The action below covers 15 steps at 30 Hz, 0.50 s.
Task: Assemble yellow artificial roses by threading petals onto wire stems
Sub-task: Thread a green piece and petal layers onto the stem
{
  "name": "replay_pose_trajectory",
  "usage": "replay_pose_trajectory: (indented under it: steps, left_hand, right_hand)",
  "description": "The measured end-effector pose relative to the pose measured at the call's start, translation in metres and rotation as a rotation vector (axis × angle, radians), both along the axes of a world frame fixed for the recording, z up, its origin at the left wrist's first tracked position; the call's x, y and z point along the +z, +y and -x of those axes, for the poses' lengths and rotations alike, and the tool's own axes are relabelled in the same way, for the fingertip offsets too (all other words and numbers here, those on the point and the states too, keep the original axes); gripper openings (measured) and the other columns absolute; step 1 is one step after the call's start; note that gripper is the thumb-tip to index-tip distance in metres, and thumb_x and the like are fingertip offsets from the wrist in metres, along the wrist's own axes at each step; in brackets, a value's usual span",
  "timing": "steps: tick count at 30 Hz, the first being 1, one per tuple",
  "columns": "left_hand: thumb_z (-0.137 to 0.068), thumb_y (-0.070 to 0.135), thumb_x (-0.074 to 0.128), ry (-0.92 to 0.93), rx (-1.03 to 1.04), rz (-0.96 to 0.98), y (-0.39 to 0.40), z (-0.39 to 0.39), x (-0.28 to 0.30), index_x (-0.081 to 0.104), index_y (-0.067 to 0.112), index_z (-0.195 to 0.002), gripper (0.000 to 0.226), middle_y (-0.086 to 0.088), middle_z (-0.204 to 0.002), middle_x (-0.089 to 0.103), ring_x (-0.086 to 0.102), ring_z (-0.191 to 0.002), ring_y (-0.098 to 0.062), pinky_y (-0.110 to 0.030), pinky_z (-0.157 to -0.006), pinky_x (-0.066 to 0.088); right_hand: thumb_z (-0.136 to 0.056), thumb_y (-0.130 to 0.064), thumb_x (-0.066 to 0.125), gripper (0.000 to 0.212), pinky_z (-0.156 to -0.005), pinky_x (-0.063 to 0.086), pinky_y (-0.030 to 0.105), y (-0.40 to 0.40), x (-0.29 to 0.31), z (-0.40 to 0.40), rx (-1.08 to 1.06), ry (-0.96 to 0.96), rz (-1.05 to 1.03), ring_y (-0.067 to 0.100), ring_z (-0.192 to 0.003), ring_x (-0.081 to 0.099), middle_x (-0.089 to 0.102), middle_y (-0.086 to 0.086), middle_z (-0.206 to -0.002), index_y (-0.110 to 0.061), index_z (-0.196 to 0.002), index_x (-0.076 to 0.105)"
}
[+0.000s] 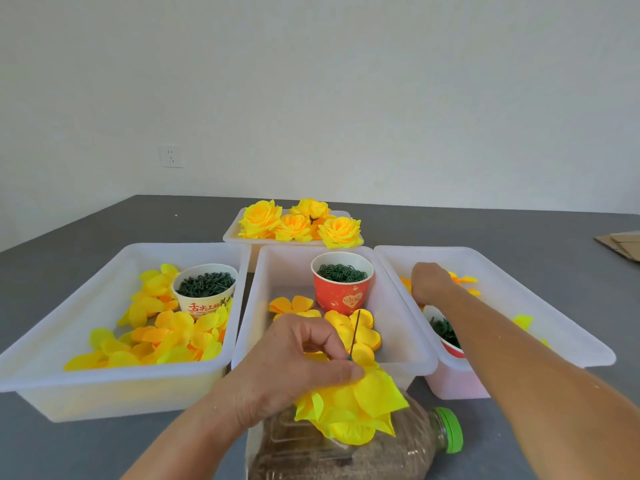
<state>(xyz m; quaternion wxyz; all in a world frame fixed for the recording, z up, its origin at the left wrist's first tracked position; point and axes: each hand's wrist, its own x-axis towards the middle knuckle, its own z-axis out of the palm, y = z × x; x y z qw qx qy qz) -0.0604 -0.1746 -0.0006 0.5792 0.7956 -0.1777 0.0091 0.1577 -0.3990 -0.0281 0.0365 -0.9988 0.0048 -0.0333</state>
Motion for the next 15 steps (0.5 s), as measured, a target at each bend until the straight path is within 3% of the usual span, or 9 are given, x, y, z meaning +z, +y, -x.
replay_pose_trajectory:
  steps: [4,7,9,12,15]
  left_hand:
    - [-0.069,0.004,0.079,-0.004,0.010,0.005,-0.001,0.003,0.002,0.063,0.023,-0.051,0.030,0.007,-0.061,0.061,0.054,-0.064,-0.007,-0.019,-0.064,0.044]
    - [-0.069,0.001,0.077,0.005,0.016,0.014,-0.003,0.004,0.003,0.062,0.020,-0.052,0.029,0.008,-0.058,0.059,0.051,-0.060,-0.005,-0.016,-0.060,0.042]
    - [-0.068,-0.001,0.077,0.016,0.014,0.031,-0.004,0.004,0.003,0.062,0.016,-0.053,0.027,0.007,-0.057,0.059,0.051,-0.059,-0.005,-0.016,-0.059,0.043]
    - [-0.065,0.004,0.078,0.022,0.009,0.053,-0.005,0.004,0.004,0.063,0.016,-0.051,0.024,0.002,-0.060,0.060,0.053,-0.062,-0.010,-0.020,-0.062,0.045]
    - [-0.056,0.014,0.078,0.034,0.000,0.075,-0.007,0.006,0.005,0.064,0.015,-0.049,0.016,-0.004,-0.063,0.060,0.053,-0.065,-0.015,-0.025,-0.065,0.045]
  right_hand:
    - [-0.082,-0.001,0.047,0.025,-0.067,0.040,0.029,-0.012,0.002,0.001,-0.129,-0.126,-0.254,0.027,-0.080,0.051,0.045,0.005,-0.068,-0.008,-0.060,0.039]
    - [-0.087,-0.006,0.051,0.016,-0.079,0.044,0.028,-0.022,0.010,0.005,-0.174,-0.182,-0.434,0.028,-0.102,0.058,0.062,0.011,-0.096,-0.004,-0.090,0.067]
    - [-0.087,-0.005,0.051,0.020,-0.088,0.045,0.032,-0.027,0.012,0.008,-0.179,-0.261,-0.512,0.031,-0.107,0.057,0.062,0.015,-0.105,-0.002,-0.095,0.069]
    - [-0.081,0.001,0.054,0.015,-0.085,0.049,0.048,-0.031,0.015,0.014,-0.181,-0.315,-0.773,0.035,-0.085,0.058,0.053,0.018,-0.080,-0.001,-0.066,0.055]
    - [-0.077,0.004,0.061,0.006,-0.070,0.054,0.042,-0.033,0.021,0.029,-0.171,-0.360,-1.102,0.025,-0.070,0.057,0.058,0.014,-0.081,-0.002,-0.079,0.061]
